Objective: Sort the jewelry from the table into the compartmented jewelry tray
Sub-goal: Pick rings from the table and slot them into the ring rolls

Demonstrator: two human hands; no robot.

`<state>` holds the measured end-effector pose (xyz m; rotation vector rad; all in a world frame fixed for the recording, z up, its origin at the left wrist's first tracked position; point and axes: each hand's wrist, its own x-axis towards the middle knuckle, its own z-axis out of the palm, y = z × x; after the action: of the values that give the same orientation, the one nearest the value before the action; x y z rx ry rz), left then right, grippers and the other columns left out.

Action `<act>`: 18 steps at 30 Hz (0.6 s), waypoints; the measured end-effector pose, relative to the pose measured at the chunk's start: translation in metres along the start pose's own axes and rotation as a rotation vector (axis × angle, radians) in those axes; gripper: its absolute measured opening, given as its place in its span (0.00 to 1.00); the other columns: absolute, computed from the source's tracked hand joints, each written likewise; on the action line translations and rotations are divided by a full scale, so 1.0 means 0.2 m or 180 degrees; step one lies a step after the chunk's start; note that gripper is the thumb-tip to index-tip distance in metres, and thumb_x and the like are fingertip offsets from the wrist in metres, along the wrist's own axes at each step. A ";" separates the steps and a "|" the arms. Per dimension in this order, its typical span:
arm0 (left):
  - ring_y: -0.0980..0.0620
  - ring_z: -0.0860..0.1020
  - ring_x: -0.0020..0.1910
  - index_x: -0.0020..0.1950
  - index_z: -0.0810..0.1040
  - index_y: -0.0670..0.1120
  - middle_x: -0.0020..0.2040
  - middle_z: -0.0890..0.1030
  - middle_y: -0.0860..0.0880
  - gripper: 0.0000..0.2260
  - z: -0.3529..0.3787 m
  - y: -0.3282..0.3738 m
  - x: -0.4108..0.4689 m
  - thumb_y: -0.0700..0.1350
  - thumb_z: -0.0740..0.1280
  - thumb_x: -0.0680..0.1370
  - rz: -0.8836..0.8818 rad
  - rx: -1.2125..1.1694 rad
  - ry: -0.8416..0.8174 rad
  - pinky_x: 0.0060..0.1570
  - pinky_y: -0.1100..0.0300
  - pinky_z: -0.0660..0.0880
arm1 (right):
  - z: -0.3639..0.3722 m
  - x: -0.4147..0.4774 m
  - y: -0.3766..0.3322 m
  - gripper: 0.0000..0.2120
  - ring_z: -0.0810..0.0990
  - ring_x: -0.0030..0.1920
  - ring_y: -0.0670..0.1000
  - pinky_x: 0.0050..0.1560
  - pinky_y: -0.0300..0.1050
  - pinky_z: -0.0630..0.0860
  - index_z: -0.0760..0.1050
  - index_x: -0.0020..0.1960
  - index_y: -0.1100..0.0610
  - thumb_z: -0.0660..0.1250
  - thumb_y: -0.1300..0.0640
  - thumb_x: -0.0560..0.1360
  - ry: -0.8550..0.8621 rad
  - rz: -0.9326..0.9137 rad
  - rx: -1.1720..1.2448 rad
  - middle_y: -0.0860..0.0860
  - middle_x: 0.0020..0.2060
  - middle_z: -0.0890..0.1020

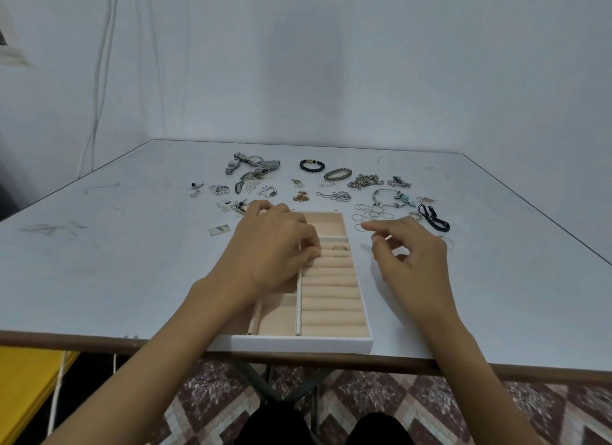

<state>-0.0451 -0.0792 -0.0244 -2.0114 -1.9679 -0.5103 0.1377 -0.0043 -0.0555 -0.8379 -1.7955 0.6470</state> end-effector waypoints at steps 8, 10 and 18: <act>0.58 0.73 0.50 0.49 0.82 0.56 0.46 0.80 0.59 0.12 0.00 -0.01 -0.01 0.58 0.61 0.77 0.0031 -0.0069 0.0024 0.62 0.58 0.58 | -0.02 0.00 0.01 0.13 0.79 0.41 0.46 0.38 0.51 0.79 0.83 0.49 0.52 0.64 0.66 0.75 0.0284 0.0158 0.0136 0.42 0.42 0.80; 0.59 0.73 0.49 0.49 0.81 0.57 0.46 0.80 0.61 0.16 -0.01 -0.05 -0.05 0.62 0.57 0.76 -0.0045 -0.0340 0.0143 0.61 0.56 0.62 | -0.03 0.01 0.01 0.13 0.79 0.42 0.45 0.40 0.47 0.78 0.83 0.49 0.51 0.62 0.65 0.75 0.0426 0.0203 0.0158 0.43 0.44 0.81; 0.58 0.71 0.62 0.66 0.72 0.55 0.63 0.73 0.59 0.25 0.01 -0.35 -0.38 0.64 0.49 0.76 -0.1039 -0.0765 0.0231 0.56 0.60 0.67 | -0.08 0.08 0.09 0.22 0.74 0.58 0.52 0.60 0.52 0.70 0.78 0.59 0.50 0.60 0.69 0.72 0.0334 0.0459 -0.0663 0.45 0.53 0.75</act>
<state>-0.1163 -0.1445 -0.0622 -1.7709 -2.2948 -0.9196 0.1541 0.0204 -0.0541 -1.1298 -1.7381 0.5027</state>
